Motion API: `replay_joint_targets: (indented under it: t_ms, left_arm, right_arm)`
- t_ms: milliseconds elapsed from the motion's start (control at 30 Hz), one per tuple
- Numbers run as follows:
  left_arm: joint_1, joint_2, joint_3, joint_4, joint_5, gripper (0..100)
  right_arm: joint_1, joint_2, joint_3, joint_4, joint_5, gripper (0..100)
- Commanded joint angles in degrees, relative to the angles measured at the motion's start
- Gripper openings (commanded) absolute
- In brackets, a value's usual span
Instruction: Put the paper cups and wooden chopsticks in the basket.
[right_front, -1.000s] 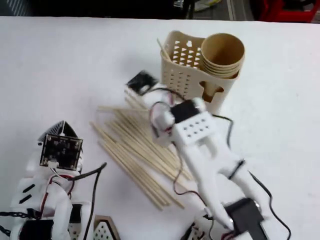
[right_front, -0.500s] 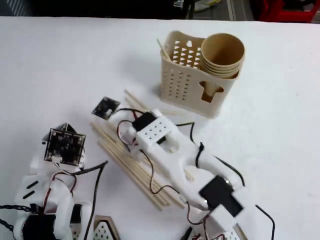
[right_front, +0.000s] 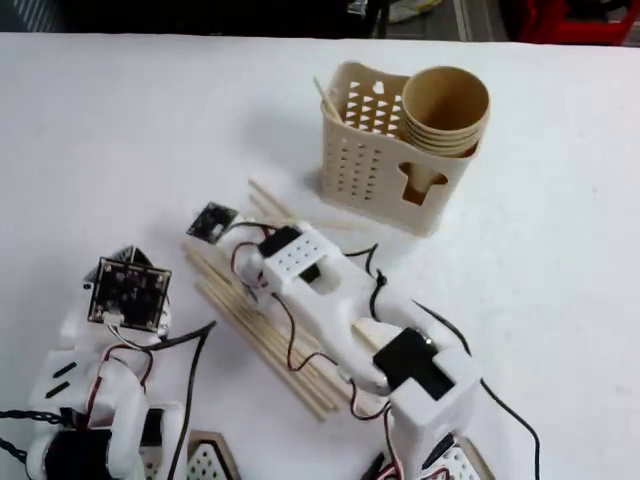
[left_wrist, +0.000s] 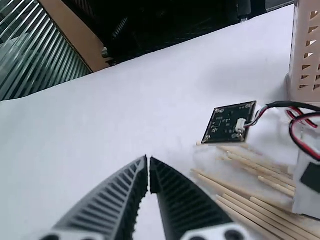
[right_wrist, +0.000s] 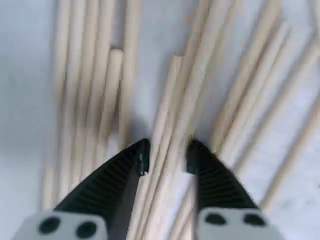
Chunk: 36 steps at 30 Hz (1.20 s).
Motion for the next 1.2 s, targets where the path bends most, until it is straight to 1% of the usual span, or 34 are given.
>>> replay_joint_targets:
  t_ms: [0,200,567,733,900,1067,1167]
  left_arm:
    - [-0.5,0.0,-0.3,-0.1,-0.6,3]
    - [-0.5,0.0,-0.3,0.1,-0.6,3]
    - [-0.5,0.0,-0.3,0.2,-0.6,3]
    - [-0.5,0.0,-0.3,0.2,-0.6,3]
    - [-0.5,0.0,-0.3,0.2,-0.6,3]
    - [-0.5,0.0,-0.3,0.2,-0.6,3]
    - [-0.6,0.0,-0.3,0.2,-0.6,3]
  right_arm:
    - [-0.7,0.7,-1.2,2.0,1.1,1.7]
    - [-0.7,0.0,-1.6,3.9,0.7,1.9]
    - [-0.5,-7.6,0.0,6.1,0.5,2.2]
    - [-0.6,-4.7,0.1,6.4,0.6,8.1]
    - [-0.6,-2.9,-0.3,6.0,1.0,3.6]
    - [-0.6,-3.1,-0.2,6.1,1.6,1.8]
    - [-0.5,-6.0,0.2,6.5,2.2,1.9]
